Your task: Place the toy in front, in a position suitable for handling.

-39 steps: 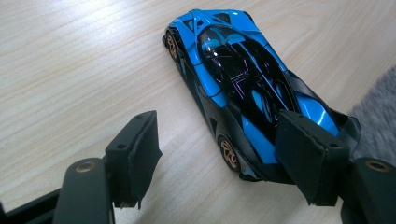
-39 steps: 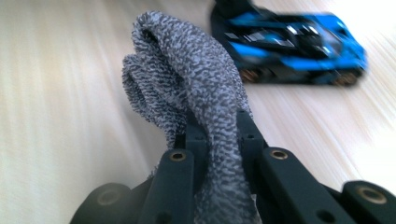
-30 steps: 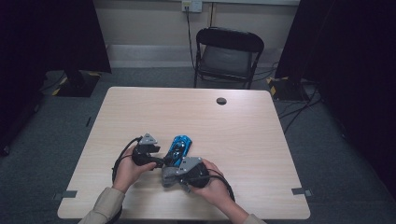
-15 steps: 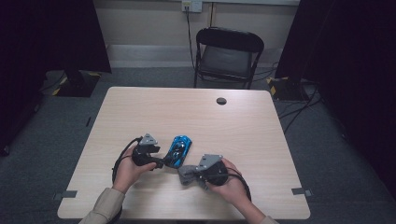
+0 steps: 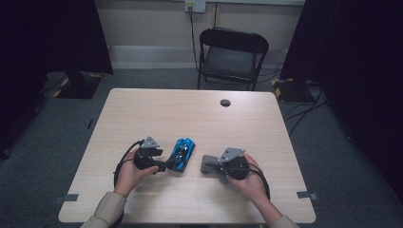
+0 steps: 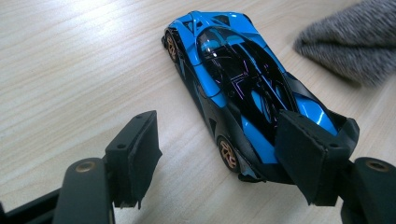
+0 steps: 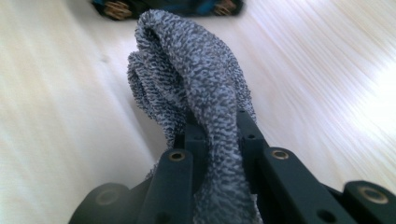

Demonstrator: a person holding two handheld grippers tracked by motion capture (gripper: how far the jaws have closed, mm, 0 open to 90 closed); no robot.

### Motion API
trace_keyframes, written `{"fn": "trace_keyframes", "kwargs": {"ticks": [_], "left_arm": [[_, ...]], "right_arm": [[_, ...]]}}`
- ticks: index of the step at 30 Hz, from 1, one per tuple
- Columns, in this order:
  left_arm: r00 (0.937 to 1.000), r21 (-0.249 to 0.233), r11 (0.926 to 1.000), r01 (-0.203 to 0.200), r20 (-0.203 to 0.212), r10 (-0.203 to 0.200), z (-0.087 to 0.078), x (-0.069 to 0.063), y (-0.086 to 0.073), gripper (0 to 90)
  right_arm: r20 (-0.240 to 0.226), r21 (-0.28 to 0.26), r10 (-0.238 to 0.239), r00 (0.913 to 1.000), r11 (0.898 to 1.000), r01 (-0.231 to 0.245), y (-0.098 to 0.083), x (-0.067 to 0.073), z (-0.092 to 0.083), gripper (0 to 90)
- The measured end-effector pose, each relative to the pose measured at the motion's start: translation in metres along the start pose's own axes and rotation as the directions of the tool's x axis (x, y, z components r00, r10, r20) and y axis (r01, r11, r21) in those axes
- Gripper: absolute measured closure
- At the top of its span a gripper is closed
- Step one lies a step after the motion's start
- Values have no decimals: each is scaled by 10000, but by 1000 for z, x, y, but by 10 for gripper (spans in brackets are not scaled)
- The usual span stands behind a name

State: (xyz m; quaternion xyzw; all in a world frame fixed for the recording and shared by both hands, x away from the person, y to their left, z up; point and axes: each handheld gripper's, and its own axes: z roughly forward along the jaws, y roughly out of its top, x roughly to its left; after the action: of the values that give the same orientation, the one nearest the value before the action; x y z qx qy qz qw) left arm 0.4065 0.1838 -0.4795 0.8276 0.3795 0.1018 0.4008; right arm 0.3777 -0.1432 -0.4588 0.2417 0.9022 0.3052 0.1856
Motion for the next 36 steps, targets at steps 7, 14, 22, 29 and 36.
{"fn": "trace_keyframes", "kwargs": {"ticks": [7,14,22,29,36], "left_arm": [[10000,150,9999,65,63,-66,-1,1,2,305],[9979,162,9998,-71,640,60,-7,-4,0,223],[9951,339,9993,-176,979,142,-7,-11,-9,223],[9911,350,9980,-518,1248,471,-2,-21,-4,278],[9915,689,9957,-623,1182,538,2,-22,-5,237]], "right_arm": [[155,-77,498,9986,9987,-497,-10,-13,1,790],[142,51,370,9992,9993,-371,-12,-10,4,789],[169,-36,435,9989,9990,-435,-12,-9,4,790],[0,-556,548,9985,9970,-547,5,-4,5,790],[-192,-571,182,9997,9982,-193,30,11,24,788]]}}
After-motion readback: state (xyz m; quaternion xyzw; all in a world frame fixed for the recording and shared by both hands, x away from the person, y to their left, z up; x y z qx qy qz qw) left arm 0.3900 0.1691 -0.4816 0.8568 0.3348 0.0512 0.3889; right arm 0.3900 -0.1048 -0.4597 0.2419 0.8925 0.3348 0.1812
